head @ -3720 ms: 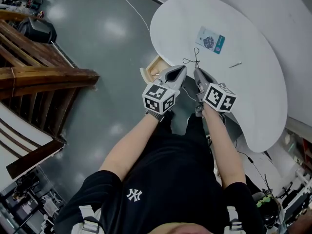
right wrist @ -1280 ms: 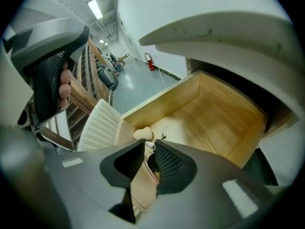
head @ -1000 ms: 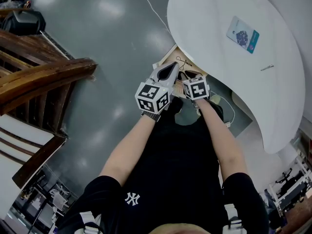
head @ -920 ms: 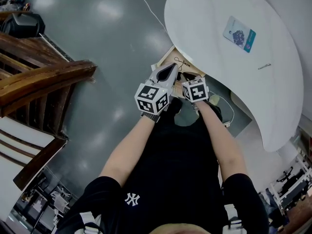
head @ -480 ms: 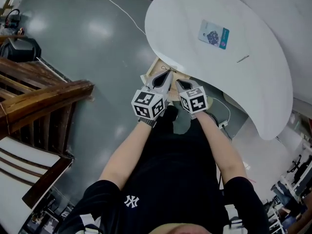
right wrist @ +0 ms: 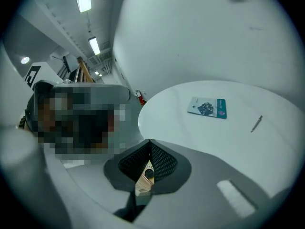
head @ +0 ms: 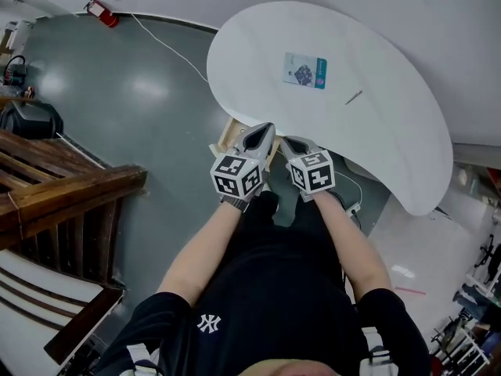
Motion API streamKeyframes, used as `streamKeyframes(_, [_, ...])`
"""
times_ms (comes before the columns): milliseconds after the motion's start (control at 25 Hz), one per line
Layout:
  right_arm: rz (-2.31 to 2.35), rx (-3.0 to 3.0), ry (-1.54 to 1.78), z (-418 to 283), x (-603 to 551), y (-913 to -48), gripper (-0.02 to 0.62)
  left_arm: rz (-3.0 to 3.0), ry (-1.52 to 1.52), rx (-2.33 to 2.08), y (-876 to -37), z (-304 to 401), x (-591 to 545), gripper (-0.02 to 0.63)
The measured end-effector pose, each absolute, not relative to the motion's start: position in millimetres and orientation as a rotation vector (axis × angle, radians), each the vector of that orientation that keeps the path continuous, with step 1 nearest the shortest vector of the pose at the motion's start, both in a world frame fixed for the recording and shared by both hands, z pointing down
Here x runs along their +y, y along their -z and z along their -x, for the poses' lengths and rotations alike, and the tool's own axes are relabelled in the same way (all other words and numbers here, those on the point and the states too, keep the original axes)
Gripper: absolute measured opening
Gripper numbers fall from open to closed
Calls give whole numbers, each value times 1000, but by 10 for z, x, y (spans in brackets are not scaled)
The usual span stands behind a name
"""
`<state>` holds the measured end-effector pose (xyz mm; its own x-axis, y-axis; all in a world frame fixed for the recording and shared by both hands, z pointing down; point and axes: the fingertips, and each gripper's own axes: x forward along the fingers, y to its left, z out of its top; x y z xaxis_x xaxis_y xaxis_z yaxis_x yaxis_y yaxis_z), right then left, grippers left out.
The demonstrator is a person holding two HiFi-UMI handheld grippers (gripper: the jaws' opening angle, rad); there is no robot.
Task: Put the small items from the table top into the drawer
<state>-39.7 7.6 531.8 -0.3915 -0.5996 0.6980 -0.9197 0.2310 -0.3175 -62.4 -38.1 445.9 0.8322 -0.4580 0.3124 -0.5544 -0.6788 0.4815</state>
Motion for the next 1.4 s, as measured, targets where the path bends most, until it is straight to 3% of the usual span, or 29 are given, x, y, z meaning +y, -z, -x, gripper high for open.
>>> streamKeyframes(960, [-1706, -2013, -1015, -1988, 202, -4941, 66, -2479, -263, -569, -4264, -1353, 38, 0])
streamKeyframes(1400, [-1586, -2049, -1000, -2569, -97, -5228, 73, -2432, -286, -666, -4501, -1912, -92, 0])
